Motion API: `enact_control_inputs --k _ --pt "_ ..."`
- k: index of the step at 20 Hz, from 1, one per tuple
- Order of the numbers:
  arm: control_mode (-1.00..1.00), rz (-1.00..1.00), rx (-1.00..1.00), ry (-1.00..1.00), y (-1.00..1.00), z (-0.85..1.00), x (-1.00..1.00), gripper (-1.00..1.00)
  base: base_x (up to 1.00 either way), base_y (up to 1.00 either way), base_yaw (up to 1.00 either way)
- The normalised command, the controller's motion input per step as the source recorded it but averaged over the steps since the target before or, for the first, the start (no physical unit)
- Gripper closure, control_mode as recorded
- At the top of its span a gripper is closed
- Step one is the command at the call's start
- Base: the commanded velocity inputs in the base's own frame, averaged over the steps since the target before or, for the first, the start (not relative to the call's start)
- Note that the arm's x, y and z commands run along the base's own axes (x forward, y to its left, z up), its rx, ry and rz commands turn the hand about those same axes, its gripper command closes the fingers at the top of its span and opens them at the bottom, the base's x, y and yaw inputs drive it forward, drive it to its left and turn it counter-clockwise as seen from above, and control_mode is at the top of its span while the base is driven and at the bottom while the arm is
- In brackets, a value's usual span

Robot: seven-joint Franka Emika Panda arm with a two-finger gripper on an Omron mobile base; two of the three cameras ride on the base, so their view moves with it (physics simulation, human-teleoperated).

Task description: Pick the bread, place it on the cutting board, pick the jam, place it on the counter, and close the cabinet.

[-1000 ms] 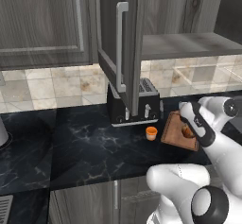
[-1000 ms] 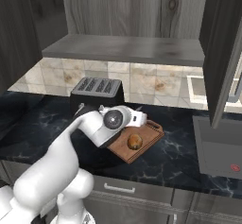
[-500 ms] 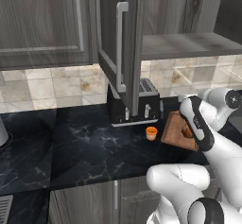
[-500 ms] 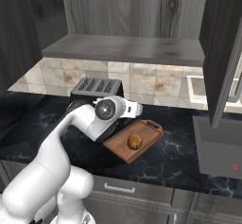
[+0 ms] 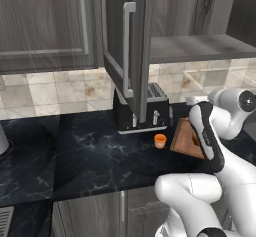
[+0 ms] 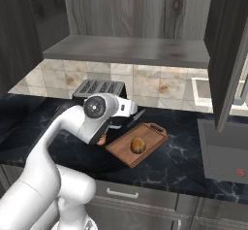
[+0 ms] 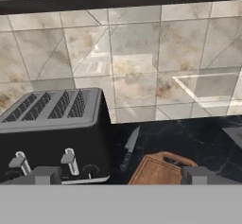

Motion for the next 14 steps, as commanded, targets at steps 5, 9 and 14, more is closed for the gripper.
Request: enact_control_inputs --k 5,9,14 --pt "-1.0 0.0 0.0 -0.05 0.3 0.18 -0.36 -1.0 0.0 0.0 0.0" --pt "-1.0 0.0 0.0 -0.04 0.26 0.14 -0.31 -1.0 0.0 0.0 0.0" --pt "-1.0 0.0 0.0 -0.03 0.2 0.16 -0.31 -1.0 0.0 0.0 0.0"
